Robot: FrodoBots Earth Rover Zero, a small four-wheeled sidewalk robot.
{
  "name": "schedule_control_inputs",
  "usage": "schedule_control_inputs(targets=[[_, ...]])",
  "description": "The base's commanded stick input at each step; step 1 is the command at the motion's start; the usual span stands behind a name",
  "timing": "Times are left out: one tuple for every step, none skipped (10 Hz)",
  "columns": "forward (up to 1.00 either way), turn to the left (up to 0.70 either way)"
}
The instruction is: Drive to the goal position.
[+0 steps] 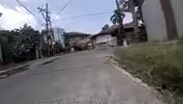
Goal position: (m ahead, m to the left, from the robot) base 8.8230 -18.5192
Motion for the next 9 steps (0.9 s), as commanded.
schedule_control_inputs(targets=[[1.0,0.0],[1.0,0.0],[1.0,0.0],[1.0,0.0],[1.0,0.0],[1.0,0.0],[1.0,0.0],[1.0,0.0],[1.0,0.0]])
